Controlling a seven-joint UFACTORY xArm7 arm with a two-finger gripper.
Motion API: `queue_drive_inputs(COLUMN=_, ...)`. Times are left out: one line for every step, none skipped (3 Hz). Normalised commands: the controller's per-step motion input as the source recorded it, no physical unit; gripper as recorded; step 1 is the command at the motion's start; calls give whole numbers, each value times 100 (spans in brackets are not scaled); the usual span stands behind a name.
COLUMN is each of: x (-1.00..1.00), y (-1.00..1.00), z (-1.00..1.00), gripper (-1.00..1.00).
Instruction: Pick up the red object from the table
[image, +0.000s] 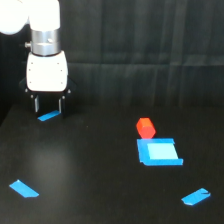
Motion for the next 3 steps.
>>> queue_drive_inputs(x=6, y=-5, z=4, gripper=100)
queue_drive_inputs(x=61, y=-61, z=-37, gripper=100)
queue_drive_inputs(x=78, y=-69, z=-15, gripper=100)
